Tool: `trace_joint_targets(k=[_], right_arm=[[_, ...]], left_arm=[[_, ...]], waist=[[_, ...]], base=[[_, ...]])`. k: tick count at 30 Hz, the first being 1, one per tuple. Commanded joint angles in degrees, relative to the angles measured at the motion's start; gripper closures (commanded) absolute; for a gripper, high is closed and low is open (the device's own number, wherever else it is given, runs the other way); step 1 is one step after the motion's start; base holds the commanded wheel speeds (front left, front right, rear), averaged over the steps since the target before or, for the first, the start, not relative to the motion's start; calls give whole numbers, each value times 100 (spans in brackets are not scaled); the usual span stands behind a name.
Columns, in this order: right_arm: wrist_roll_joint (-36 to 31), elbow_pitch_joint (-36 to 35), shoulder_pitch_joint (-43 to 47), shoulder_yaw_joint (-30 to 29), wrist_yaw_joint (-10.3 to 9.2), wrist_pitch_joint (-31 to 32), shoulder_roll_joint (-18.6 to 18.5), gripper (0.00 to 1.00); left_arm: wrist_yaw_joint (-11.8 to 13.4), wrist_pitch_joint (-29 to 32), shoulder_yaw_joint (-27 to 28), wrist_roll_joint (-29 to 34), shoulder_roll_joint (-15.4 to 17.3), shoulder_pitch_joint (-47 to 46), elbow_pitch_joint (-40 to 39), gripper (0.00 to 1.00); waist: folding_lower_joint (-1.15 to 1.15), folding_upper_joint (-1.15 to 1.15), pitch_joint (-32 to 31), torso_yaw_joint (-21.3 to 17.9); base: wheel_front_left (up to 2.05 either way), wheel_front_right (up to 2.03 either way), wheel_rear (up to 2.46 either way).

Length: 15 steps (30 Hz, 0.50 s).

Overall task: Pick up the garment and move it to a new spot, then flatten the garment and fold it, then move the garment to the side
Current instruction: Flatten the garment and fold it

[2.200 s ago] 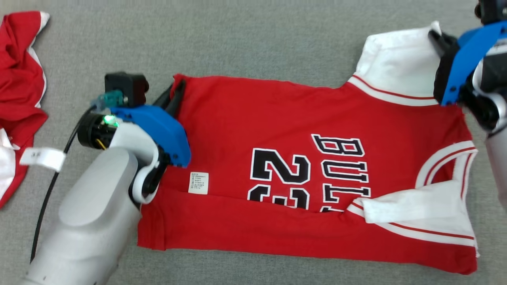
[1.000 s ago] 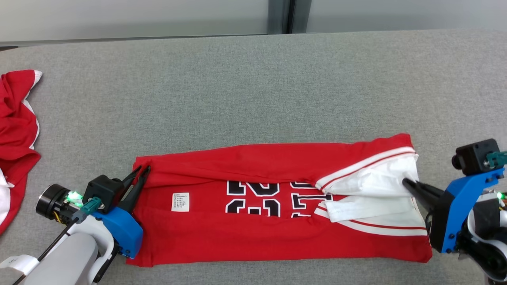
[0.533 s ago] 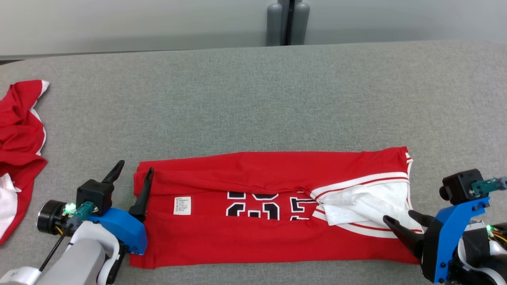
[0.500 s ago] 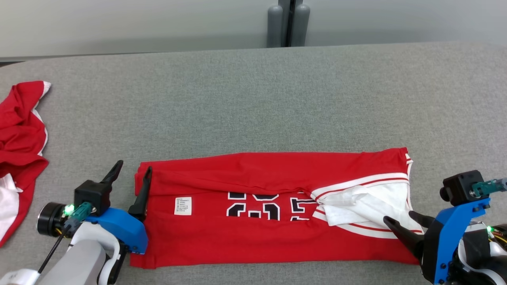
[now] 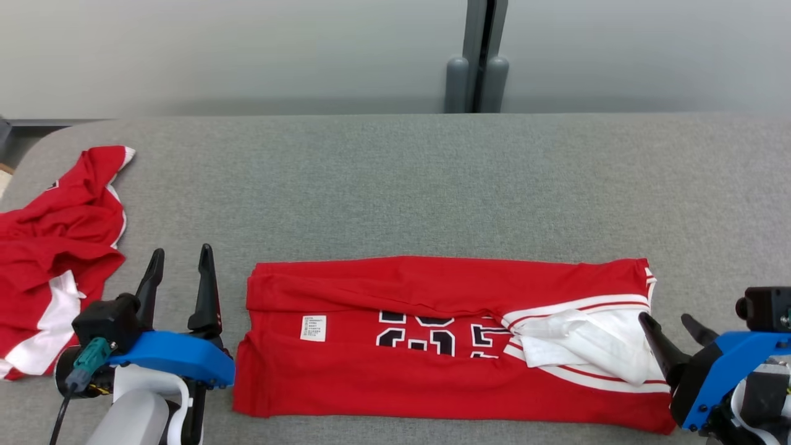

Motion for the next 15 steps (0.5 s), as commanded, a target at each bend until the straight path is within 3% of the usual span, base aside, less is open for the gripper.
trace_joint_targets(k=[1, 6, 15], right_arm=[[-50, 83, 51, -41, 3, -74, 54, 0], [-315, 657, -28, -369, 3, -547, 242, 0], [-451, 1819, -451, -653, 3, -885, 357, 0]], left_arm=[[16, -23, 51, 68, -24, 131, -33, 0], [-102, -24, 161, 264, -175, 328, -115, 0], [-265, -24, 68, 494, -100, 434, 25, 0]], waist=[[0, 0, -92, 68], [0, 0, -225, 133], [0, 0, -289, 141]], base=[[0, 0, 0], [0, 0, 0], [0, 0, 0]])
